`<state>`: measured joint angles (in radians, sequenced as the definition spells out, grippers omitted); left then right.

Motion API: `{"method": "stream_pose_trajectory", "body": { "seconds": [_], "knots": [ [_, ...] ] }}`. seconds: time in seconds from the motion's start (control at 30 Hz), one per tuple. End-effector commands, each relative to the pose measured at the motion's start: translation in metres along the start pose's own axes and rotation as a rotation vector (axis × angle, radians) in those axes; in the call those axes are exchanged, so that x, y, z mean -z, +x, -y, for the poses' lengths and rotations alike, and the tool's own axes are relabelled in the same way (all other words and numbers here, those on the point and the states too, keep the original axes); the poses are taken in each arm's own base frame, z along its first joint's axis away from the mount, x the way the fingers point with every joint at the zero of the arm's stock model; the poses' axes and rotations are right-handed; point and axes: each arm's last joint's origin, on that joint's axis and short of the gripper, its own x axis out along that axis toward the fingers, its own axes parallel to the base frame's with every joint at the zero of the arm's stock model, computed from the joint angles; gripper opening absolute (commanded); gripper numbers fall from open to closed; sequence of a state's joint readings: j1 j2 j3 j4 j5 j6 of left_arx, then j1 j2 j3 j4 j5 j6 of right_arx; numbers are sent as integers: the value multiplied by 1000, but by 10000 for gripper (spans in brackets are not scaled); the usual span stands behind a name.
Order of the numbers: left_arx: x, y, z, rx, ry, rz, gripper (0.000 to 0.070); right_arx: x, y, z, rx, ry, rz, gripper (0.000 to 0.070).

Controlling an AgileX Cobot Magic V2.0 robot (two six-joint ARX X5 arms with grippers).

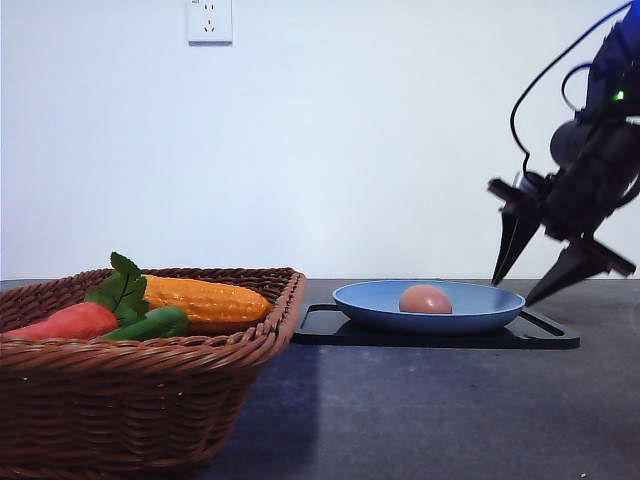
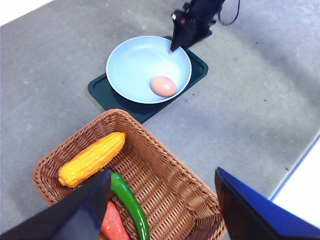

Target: Transfer egg from basket to plate and serve

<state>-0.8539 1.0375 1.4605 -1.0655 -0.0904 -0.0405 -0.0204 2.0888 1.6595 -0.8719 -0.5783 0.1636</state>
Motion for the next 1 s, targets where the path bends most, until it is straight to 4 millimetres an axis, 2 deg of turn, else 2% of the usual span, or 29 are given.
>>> {"method": "stream_pose_trajectory", "body": {
  "seconds": [0.0, 0.13, 0.27, 0.37, 0.57, 0.73, 0.83, 0.97],
  "knots": [
    [-6, 2, 0, -24, 24, 18, 396, -3, -16, -8, 24, -38, 38, 275],
    [-12, 15, -5, -134, 45, 3, 297, 6, -46, -20, 145, -54, 79, 239],
    [-16, 32, -14, -209, 35, -24, 144, 20, -78, -38, 223, -103, 115, 94],
    [-19, 44, -23, -242, 40, -48, 6, 37, -100, -61, 236, -179, 152, 9],
    [-19, 63, -53, -344, -25, -58, 0, 79, -132, -111, 235, -342, 224, 0],
    [-2, 66, -82, -397, -132, -55, 0, 124, -148, -146, 233, -501, 313, 0],
    [16, 66, -92, -385, -202, -2, 0, 153, -150, -157, 224, -587, 400, 0],
    [46, 70, -92, -398, -239, 85, 0, 189, -144, -158, 204, -677, 508, 0]
  ]
}}
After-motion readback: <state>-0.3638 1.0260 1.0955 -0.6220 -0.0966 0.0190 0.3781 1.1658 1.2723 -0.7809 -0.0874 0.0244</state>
